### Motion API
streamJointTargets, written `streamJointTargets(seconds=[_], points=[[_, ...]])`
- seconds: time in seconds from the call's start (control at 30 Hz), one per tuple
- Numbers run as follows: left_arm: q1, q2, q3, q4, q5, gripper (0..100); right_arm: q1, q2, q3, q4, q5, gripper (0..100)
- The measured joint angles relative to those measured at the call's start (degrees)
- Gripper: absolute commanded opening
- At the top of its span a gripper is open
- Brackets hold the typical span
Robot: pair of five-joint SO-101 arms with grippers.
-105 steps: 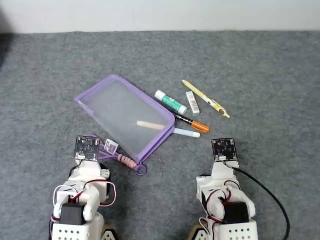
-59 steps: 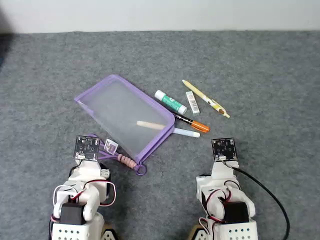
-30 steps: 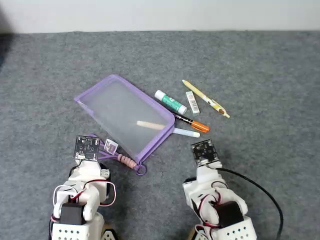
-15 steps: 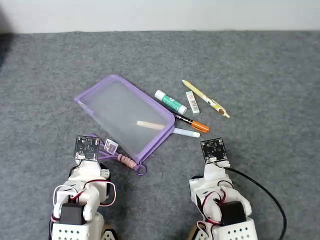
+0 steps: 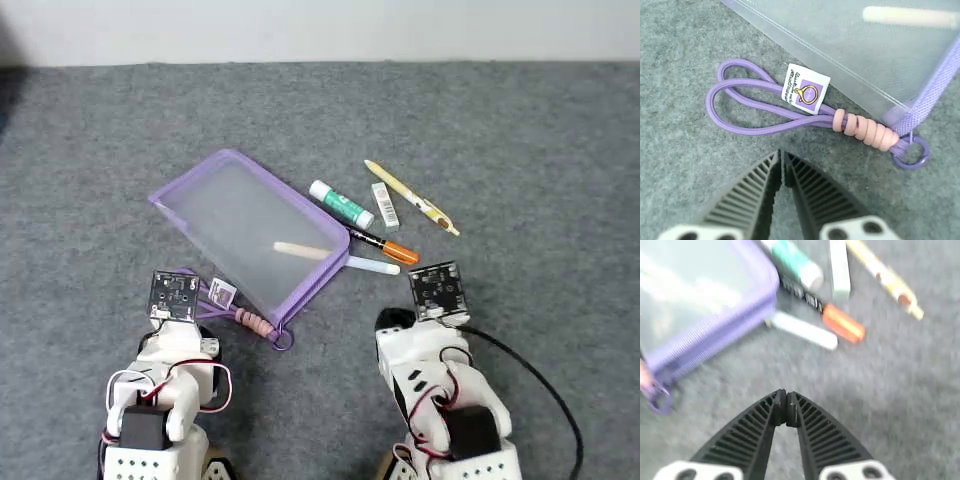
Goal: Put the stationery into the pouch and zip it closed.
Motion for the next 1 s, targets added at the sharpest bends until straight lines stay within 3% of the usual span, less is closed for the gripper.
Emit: streamJointTargets(seconds=[0.2, 0.6, 1.0], points=[[0.0, 0.0, 0.0, 0.0, 0.0, 1, -6.9, 13.5, -11.5, -0.3, -6.5, 1.0], [0.0, 0.0, 0.0, 0.0, 0.0, 1, -21.9, 62.7, -41.2, -0.8, -17.8, 1.2], [0.0, 0.0, 0.0, 0.0, 0.0, 1, -30.5, 81.8, -46.8, -14.7, -18.8, 1.0]])
